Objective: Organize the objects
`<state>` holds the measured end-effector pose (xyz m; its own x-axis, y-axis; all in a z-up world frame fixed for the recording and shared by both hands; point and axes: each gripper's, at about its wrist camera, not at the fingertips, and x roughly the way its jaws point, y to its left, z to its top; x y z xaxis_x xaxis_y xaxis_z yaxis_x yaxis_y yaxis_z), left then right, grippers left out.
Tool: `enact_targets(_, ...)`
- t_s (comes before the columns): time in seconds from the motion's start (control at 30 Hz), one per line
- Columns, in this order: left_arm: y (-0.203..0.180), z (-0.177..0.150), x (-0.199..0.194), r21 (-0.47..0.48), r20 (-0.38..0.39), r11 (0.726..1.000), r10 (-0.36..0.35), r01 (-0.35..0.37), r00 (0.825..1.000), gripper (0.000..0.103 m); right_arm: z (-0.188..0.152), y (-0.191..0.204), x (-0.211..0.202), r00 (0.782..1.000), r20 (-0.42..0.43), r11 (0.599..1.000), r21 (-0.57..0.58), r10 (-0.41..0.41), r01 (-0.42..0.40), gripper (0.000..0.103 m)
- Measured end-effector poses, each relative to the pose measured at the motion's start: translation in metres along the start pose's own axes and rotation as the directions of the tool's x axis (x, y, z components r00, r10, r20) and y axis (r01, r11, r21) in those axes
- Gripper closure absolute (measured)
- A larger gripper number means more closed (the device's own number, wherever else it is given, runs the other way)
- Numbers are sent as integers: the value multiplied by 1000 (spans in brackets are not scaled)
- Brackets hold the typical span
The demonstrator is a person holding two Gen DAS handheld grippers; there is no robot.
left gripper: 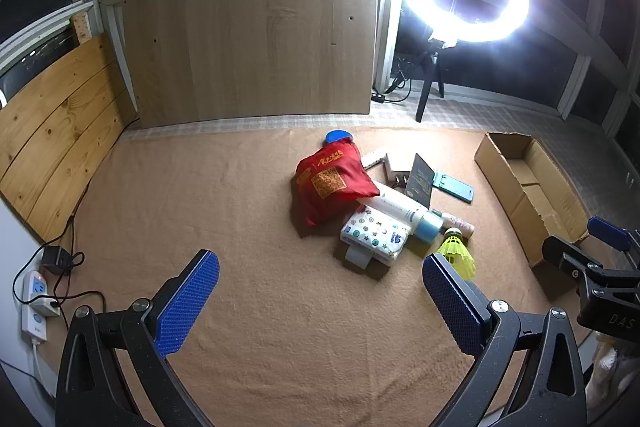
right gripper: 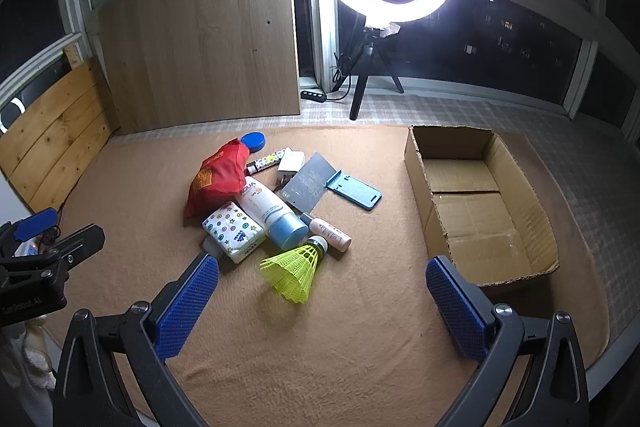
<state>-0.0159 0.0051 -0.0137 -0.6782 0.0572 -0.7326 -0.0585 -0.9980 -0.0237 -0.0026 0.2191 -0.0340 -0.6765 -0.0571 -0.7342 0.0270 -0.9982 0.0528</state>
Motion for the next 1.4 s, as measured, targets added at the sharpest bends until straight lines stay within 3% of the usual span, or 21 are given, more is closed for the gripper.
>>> enact_targets(1.4, -2, -3, 11, 2, -16, 1000, -7, 7, 1000, 0, -1, 1, 7, 1000, -16, 1000, 4, -3, 3, 1)
